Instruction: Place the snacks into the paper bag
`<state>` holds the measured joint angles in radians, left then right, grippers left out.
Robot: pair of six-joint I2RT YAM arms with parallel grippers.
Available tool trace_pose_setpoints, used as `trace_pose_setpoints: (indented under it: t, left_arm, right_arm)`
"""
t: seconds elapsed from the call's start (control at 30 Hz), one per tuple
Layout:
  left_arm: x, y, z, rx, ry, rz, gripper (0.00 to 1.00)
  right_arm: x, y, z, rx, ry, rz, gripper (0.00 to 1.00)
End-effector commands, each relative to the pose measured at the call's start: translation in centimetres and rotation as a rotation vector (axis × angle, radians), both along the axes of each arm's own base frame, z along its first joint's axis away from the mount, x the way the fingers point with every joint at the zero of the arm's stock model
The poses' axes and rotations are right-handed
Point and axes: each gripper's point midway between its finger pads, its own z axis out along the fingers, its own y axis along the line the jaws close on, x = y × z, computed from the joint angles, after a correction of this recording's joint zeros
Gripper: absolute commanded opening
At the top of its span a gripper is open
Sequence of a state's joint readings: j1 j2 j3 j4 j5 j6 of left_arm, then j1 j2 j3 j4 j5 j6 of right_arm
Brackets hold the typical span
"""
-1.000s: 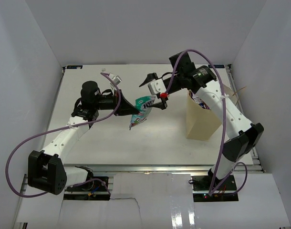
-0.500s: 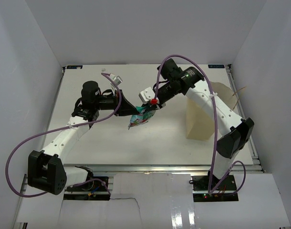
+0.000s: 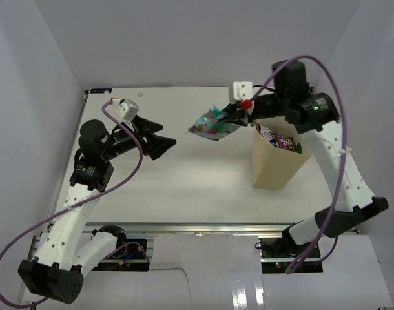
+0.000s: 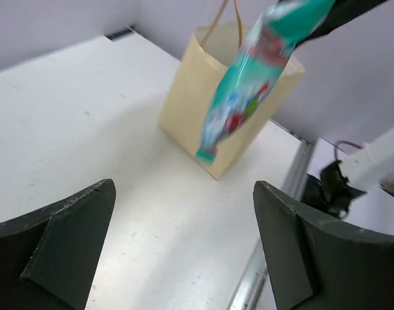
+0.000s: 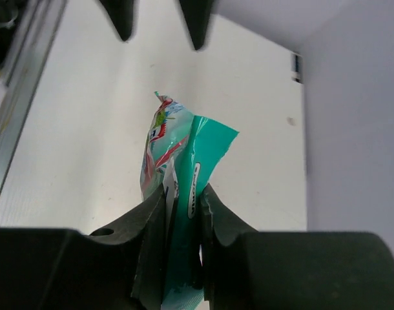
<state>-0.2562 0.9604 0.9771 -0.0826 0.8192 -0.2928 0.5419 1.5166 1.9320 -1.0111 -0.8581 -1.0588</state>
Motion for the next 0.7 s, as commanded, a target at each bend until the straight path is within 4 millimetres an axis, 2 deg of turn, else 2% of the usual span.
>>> trace_pose_setpoints:
  t: [0.0, 0.03, 0.07, 0.1, 0.13, 0.17, 0.2, 0.23, 0.3, 0.37, 0.4, 0.47, 0.5, 0.53, 0.57, 0.6, 0.67]
  left_arm:
    - [1.5, 2.5, -0.1, 0.048, -0.063, 0.193, 0.98]
    - [1.5, 2.6, -0.5, 0.046, -0.052, 0.204, 0.98]
    - [1.5, 2.7, -1.7, 0.051, -0.030, 0.211, 0.98]
    - [1.6, 2.9, -2.1, 0.048, -0.023, 0.225, 0.98]
    - [1.7, 2.9, -2.6, 0.038, 0.002, 0.230, 0.98]
    - [1.7, 2.9, -3.7, 0.040, 0.028, 0.235, 0.98]
    - [1.8, 2.9, -3.9, 0.035, 0.032, 0.238, 0.98]
    - [1.8, 2.8, -4.1, 0.028, 0.043, 0.239, 0.98]
    - [2.0, 2.8, -4.8, 0.029, 0.058, 0.244, 0.98]
    - [2.2, 2.9, -5.0, 0.031, 0.062, 0.248, 0.98]
    - [2.3, 2.8, -5.4, 0.036, 0.075, 0.250, 0.98]
    - [2.4, 2.8, -5.7, 0.044, 0.084, 0.249, 0.98]
    - [2.5, 2.8, -5.9, 0.047, 0.093, 0.251, 0.98]
    - [2.5, 2.8, -6.0, 0.049, 0.096, 0.249, 0.98]
    - [2.5, 2.8, -6.0, 0.049, 0.096, 0.249, 0.98]
    - [2.5, 2.8, -6.3, 0.052, 0.102, 0.249, 0.98]
    - [2.4, 2.9, -6.1, 0.050, 0.097, 0.254, 0.98]
  right_arm:
    - [-0.9, -3.0, 10.1, 0.282, -0.010, -0.165, 0.08]
    - [2.1, -5.0, 12.6, 0.358, -0.075, -0.355, 0.08]
    - [2.1, -6.7, 13.4, 0.429, 0.009, -0.484, 0.08]
    - [3.2, -8.4, 14.3, 0.481, 0.009, -0.608, 0.08]
    - [5.4, -12.1, 15.2, 0.544, -0.023, -0.833, 0.08]
    - [5.1, -14.1, 16.4, 0.623, -0.034, -0.918, 0.08]
    - [5.9, -17.1, 16.8, 0.663, -0.068, -1.057, 0.08]
    - [4.9, -18.6, 17.6, 0.698, -0.102, -1.104, 0.08]
    - [5.3, -21.2, 16.8, 0.723, -0.116, -1.236, 0.08]
    - [4.7, -23.1, 16.3, 0.738, -0.132, -1.319, 0.08]
    - [5.2, -24.0, 14.7, 0.707, -0.125, -1.368, 0.08]
    - [4.7, -24.8, 13.6, 0.688, -0.128, -1.402, 0.08]
    - [5.1, -25.3, 12.0, 0.652, -0.116, -1.427, 0.08]
    - [5.0, -25.5, 11.4, 0.640, -0.110, -1.439, 0.08]
    - [5.0, -25.6, 10.6, 0.623, -0.099, -1.442, 0.08]
    - [5.3, -25.5, 9.0, 0.584, -0.074, -1.444, 0.07]
    - [5.3, -25.5, 7.8, 0.552, -0.065, -1.444, 0.08]
